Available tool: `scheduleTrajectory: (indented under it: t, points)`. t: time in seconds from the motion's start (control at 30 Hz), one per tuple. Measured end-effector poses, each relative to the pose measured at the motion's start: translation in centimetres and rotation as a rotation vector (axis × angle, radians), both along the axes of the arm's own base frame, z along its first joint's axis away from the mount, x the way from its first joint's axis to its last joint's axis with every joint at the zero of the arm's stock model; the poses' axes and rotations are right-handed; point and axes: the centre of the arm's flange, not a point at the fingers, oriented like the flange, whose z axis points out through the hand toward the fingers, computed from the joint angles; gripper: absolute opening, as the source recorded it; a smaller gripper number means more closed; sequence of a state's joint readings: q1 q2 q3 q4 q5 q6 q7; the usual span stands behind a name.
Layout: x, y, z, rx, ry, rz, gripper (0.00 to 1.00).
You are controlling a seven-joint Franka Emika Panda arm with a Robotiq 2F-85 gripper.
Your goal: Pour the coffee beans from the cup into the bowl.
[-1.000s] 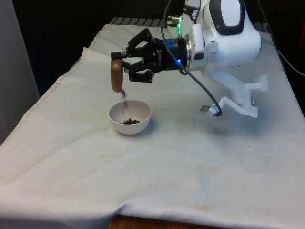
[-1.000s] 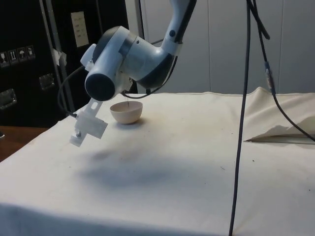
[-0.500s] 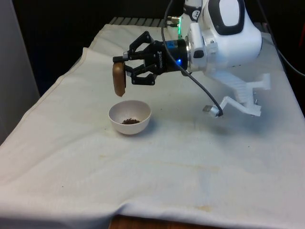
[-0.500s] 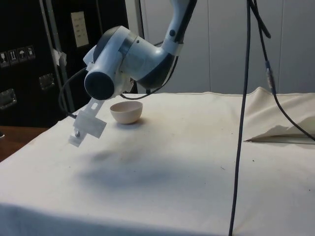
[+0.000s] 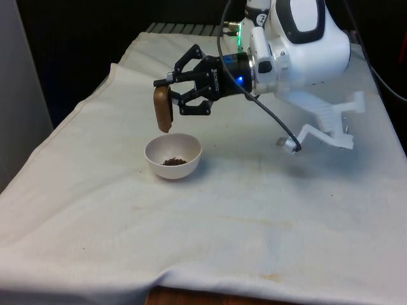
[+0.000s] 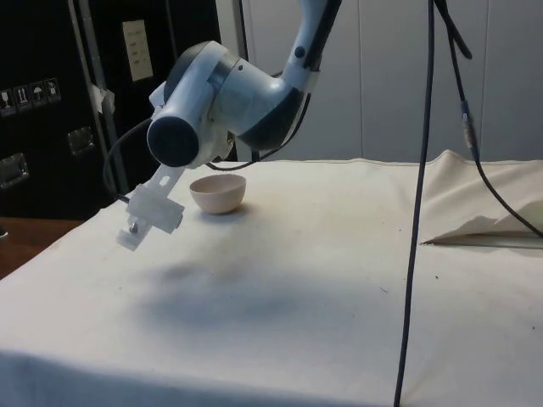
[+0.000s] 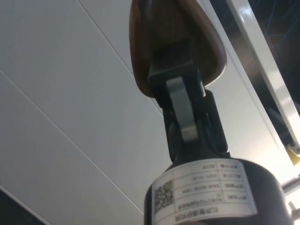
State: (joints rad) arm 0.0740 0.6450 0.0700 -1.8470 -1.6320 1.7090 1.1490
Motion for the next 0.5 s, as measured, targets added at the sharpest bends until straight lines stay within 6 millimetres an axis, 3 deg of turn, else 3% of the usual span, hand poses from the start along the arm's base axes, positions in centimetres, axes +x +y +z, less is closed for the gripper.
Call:
scheduleTrajectory:
  t: [0.5]
  points:
    - [-0.2,1.5,3.9,-0.004,-0.043,0.01,0.03]
